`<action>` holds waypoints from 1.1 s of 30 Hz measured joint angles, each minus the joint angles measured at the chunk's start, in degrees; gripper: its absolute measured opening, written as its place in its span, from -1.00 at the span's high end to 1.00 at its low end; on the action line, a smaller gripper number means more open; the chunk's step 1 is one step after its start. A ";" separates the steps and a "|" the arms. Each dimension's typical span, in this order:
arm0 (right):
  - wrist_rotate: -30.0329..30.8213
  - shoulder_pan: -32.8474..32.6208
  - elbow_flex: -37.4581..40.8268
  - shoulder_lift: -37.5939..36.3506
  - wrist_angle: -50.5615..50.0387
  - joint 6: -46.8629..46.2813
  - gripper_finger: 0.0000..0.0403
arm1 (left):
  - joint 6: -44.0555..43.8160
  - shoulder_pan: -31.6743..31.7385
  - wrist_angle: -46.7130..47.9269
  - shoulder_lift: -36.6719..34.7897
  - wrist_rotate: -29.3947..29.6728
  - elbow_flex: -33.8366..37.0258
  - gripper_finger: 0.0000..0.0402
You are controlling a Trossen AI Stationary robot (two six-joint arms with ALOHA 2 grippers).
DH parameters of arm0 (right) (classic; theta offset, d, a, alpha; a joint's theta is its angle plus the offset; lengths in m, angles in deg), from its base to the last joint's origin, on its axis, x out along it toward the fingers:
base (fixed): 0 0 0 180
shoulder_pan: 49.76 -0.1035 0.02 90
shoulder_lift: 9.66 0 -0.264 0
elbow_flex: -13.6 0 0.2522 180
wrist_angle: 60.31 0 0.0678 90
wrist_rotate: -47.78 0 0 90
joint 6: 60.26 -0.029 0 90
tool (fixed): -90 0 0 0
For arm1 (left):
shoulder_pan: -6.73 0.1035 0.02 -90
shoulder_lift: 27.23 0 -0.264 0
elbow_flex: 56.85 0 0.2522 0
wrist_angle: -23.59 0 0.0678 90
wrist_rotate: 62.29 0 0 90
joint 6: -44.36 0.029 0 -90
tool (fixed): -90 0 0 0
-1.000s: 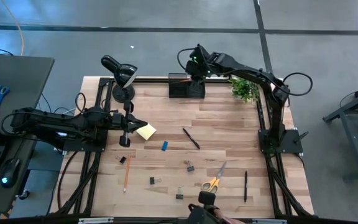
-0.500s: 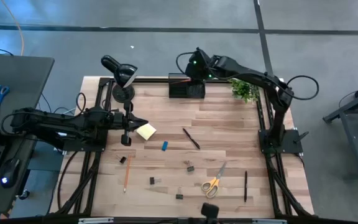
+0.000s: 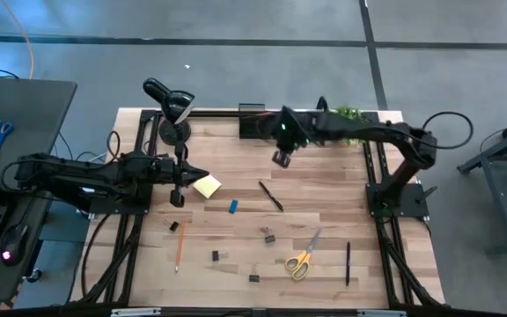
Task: Pick and place office supplies into organizer
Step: Put the black pen into the black desk organizer
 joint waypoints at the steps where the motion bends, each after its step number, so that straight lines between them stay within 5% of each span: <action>1: -0.02 -1.16 2.99 -1.12 2.85 -2.16 0.83 | 0.00 0.00 0.36 -0.43 0.52 0.02 1.00; 8: 5.56 -10.75 22.60 -5.19 25.20 -16.39 0.73 | -1.52 0.00 0.75 -2.00 4.83 0.02 1.00; 13: 15.32 -21.11 30.27 -4.06 38.44 -20.69 0.68 | -1.49 -0.02 0.80 -1.96 5.24 0.02 1.00; 20: 32.64 -31.32 32.69 -1.01 43.62 -22.62 0.69 | -0.90 0.00 0.78 -1.69 3.90 0.02 1.00; 33: 36.31 -38.47 32.71 11.26 51.24 -31.20 0.69 | 1.66 0.00 -5.39 4.07 2.82 0.02 1.00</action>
